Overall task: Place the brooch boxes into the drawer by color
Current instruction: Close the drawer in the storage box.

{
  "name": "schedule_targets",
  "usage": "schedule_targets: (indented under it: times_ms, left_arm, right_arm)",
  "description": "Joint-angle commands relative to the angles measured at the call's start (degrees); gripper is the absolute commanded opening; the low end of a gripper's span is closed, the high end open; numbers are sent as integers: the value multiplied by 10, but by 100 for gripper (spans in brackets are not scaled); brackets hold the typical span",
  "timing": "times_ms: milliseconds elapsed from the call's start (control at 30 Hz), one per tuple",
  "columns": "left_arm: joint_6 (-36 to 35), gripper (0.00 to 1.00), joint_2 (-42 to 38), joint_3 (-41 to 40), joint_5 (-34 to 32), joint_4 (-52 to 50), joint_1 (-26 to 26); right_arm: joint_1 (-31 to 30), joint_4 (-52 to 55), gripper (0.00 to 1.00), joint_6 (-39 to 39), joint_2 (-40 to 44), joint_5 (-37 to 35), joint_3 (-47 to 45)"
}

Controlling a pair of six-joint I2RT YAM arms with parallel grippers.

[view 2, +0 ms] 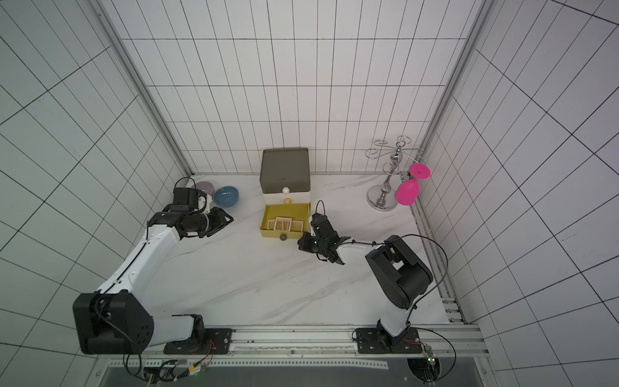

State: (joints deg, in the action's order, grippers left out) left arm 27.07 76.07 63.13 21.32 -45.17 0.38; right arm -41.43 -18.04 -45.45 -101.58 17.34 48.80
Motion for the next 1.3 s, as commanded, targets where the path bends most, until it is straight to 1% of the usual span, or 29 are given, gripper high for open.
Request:
schedule_targets:
  times_ms: [0, 67, 233, 333, 600, 933, 1067, 1200, 1267]
  left_arm:
    - [-14, 49, 7, 4, 13, 6, 1]
    - [-14, 49, 8, 3, 15, 6, 1]
    - [-2, 49, 17, 2, 68, 33, 2]
    - [8, 49, 26, 1, 81, 50, 1]
    - [-5, 49, 36, -7, 67, 51, 1]
    - [-18, 49, 55, -9, 51, 55, 1]
    - [-24, 49, 60, -10, 41, 54, 1]
    - [-22, 49, 60, -9, 39, 54, 1]
    - [-21, 49, 60, -8, 35, 55, 1]
  right_arm:
    - [20, -35, 0, 1, -25, 5, 38]
    - [29, -41, 0, 0, -40, 10, 49]
    - [58, -53, 0, -2, -69, 30, 79]
    - [65, -45, 0, 5, -79, 36, 104]
    - [70, -46, 0, 6, -119, 37, 164]
    - [77, -69, 0, -7, -167, 28, 210]
    - [84, -106, 0, -23, -152, 43, 183]
    - [104, -195, 0, -74, -124, 69, 114]
    - [115, -221, 0, -93, -119, 82, 92]
